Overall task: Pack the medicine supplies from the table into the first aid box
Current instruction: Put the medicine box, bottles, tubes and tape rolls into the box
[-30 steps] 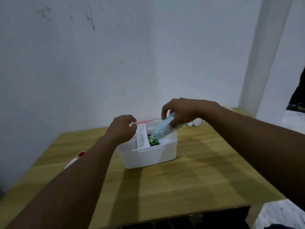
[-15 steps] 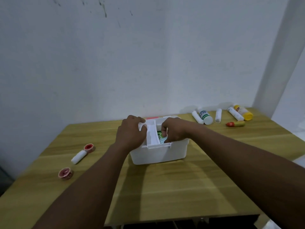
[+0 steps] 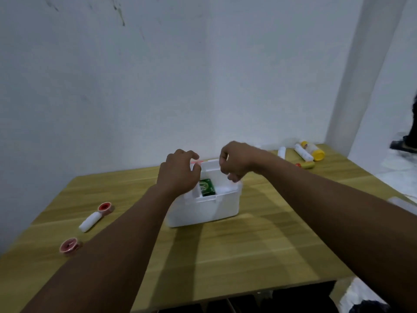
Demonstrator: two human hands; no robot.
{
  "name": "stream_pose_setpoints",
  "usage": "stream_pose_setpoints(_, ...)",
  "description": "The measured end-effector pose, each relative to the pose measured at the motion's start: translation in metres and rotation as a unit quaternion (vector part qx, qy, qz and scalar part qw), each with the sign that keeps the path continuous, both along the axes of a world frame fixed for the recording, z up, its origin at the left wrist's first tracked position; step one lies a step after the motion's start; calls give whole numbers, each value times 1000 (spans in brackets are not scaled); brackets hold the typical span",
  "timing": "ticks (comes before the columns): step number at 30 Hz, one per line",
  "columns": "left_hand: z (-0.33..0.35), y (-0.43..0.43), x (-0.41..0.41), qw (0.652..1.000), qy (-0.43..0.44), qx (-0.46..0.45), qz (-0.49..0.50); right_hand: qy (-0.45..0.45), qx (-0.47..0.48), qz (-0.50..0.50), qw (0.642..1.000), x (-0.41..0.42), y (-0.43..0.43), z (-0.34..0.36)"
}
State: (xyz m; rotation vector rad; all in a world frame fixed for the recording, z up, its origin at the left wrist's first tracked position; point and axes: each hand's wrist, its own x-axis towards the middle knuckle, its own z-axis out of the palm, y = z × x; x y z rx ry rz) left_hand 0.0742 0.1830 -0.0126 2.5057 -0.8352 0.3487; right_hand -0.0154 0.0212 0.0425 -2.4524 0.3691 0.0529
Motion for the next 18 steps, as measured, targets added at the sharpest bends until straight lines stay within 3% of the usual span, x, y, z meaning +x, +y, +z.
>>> stream_pose_setpoints(3, 13, -50, -14, 998, 7, -24, -60, -73, 10, -52, 996, -31, -39, 18)
stream_pose_setpoints(6, 19, -109, -42, 989, 35, -43, -135, -65, -23, -95, 993, -75, -92, 21)
stream_pose_setpoints(11, 1, -200, -107, 963, 99, -18, -248, 2, -84, -164, 983, -168, -176, 1)
stream_pose_setpoints(15, -26, -247, -148, 931, 167, 66, -317, 138, -132, -164, 968, -228, -218, -31)
stream_pose_setpoints(18, -41, -264, -165, 919, 198, 104, -325, 191, -127, -164, 959, -249, -233, -63)
